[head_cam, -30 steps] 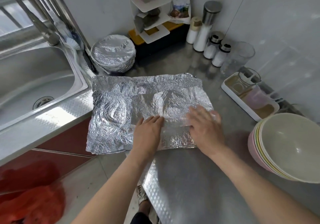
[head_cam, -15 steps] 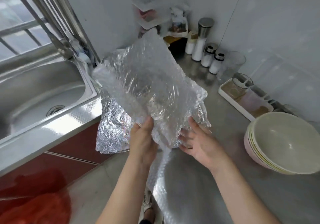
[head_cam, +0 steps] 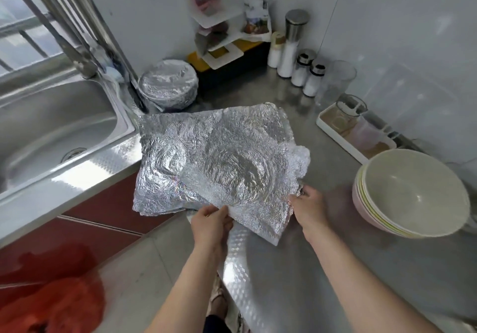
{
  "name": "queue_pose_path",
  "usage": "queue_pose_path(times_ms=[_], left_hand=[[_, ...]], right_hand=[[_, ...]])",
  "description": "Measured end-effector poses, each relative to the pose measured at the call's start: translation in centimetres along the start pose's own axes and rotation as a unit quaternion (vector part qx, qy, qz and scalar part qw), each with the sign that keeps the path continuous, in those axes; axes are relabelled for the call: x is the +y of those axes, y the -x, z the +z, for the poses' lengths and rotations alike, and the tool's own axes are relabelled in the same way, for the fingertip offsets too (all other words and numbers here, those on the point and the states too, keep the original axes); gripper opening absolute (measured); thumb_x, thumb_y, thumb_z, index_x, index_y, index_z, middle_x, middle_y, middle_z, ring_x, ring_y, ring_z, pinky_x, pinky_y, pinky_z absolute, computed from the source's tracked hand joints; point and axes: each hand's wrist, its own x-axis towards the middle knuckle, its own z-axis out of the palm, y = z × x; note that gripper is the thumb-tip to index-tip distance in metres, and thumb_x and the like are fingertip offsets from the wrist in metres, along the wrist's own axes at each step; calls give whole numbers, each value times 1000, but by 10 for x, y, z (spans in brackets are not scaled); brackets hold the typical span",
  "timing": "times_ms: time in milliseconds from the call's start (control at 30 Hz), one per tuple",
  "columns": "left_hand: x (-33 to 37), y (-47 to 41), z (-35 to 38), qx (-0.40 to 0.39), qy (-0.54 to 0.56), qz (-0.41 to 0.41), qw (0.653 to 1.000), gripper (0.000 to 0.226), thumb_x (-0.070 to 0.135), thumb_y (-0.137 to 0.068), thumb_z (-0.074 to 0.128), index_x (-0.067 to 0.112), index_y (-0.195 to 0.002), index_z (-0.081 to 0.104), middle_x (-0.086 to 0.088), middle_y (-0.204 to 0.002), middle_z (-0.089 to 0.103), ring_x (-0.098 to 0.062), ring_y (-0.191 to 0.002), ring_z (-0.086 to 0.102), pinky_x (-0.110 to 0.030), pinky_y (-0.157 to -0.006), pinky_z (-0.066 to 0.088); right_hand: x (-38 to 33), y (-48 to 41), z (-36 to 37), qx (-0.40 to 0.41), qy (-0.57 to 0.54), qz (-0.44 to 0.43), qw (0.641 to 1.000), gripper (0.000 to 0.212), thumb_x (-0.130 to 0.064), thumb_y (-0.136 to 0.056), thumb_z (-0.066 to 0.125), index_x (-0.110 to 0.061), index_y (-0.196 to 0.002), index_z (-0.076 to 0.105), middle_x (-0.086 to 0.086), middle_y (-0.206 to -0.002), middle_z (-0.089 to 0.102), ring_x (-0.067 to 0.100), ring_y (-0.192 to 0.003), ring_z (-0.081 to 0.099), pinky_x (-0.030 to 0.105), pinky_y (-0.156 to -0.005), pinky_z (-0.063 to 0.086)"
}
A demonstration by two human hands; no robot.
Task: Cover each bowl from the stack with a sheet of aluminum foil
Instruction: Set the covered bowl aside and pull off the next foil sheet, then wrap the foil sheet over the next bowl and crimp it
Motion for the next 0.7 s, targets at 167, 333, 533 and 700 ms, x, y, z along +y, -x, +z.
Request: queue_pose_path(times_ms=[167, 333, 533, 700], left_hand=[[-1, 4, 3, 82, -51, 77, 992, 28, -4, -85, 69, 12, -92, 47, -14, -79, 60, -18, -53, 59, -28, -52, 56], [-5, 4, 3, 58, -184, 185, 964, 31, 3, -93, 56, 33, -96, 60, -8, -84, 60, -20, -64, 55, -32, -58, 46], [3, 11, 7, -33, -310, 213, 926, 59, -12, -86, 47, 24, -131, 57, 4, -112, 67, -1, -66, 58, -11, -56, 44], [18, 25, 16, 41, -505, 316, 802, 34, 18, -91, 62, 23, -124, 67, 2, -108, 72, -2, -64, 57, -14, -49, 33]], right_hand=[[-20, 7, -23, 99, 293, -249, 918, 44, -8, -83, 64, -11, -126, 54, 9, -104, 61, 29, -100, 55, 36, -81, 41], [-44, 26, -61, 278, 403, -339, 803, 55, -13, -74, 60, -12, -127, 49, 16, -129, 47, 39, -117, 42, 48, -81, 40], [-38, 17, -93, 167, 465, -106, 863, 56, -8, -91, 47, 1, -141, 26, 28, -111, 62, 45, -99, 60, 44, -78, 46], [-39, 19, -106, 178, 437, -135, 871, 29, -18, -99, 41, 2, -97, 63, 25, -98, 66, 43, -92, 59, 37, -67, 32]])
